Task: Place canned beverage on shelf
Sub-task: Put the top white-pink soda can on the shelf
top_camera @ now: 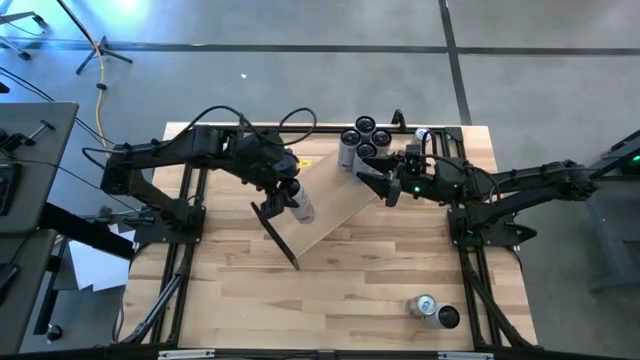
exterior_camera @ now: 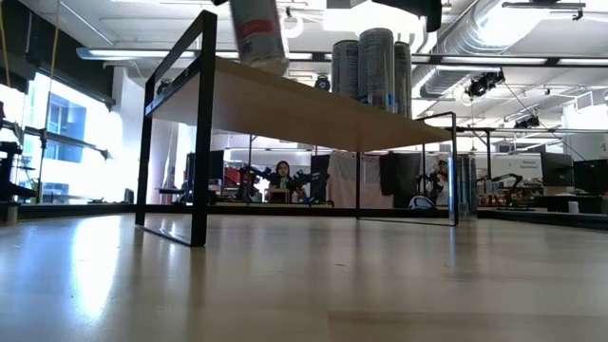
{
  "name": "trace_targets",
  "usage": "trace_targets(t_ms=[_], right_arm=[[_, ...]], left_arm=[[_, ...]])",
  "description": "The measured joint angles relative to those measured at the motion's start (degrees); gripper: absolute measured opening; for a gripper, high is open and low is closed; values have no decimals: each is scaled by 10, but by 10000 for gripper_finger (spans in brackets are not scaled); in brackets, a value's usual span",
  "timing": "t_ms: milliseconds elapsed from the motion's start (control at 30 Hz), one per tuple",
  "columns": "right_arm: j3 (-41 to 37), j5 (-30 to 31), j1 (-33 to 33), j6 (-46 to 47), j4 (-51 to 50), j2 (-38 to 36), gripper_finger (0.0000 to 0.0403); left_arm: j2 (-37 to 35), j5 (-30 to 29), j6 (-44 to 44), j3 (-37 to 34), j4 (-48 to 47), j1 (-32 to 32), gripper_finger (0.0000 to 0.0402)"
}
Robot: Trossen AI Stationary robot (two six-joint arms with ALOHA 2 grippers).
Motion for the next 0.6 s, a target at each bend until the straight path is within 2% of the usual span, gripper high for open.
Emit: trace_targets(t_ms=[233, 467, 600], right_arm=[[0, 0, 0, 6, -4, 0, 351], [0, 0, 0, 5, -4, 0, 351], [0, 0, 0, 4, -4, 0, 351]], left_arm=[[12, -21, 0, 0, -39, 0, 224], [12, -22, 0, 0, -40, 0, 224], [12, -22, 0, 0, -71, 0, 224]])
